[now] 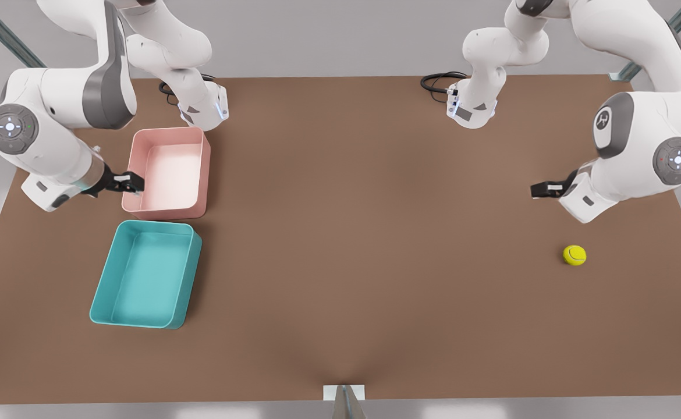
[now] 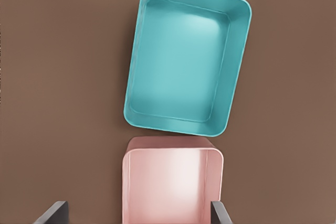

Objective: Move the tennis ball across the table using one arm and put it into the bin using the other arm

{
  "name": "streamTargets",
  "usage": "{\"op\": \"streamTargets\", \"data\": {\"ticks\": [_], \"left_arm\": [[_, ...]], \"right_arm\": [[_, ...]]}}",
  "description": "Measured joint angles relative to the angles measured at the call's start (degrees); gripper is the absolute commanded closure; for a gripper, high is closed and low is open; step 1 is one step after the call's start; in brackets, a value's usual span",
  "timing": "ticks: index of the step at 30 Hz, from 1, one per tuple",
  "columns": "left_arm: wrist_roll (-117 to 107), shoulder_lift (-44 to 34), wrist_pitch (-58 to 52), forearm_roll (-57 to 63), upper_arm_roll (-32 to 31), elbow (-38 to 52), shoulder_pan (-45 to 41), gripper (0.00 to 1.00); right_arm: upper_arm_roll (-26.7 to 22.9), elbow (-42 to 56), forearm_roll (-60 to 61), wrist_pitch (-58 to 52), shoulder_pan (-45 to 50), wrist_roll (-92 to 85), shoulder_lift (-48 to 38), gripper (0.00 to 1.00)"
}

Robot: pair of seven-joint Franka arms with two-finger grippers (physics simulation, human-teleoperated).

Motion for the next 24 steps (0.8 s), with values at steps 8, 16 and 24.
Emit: {"op": "streamTargets", "data": {"ticks": [8,16,24], "left_arm": [[10.3,3.1,10.8,1.8,4.3,-9.3,2.7,0.79],[47.0,21.0,26.6,-0.2,6.7,-5.6,20.1,0.79],[75.0,28.1,38.7,0.0,7.9,-6.0,20.6,0.79]], "right_arm": [[-1.2,0.3,-0.3,2.7,0.6,0.0,1.6,0.0],[-1.4,1.2,1.4,4.8,-0.2,-0.1,2.5,0.0],[-1.4,1.0,1.4,5.6,-0.1,-0.2,2.8,0.0]]}}
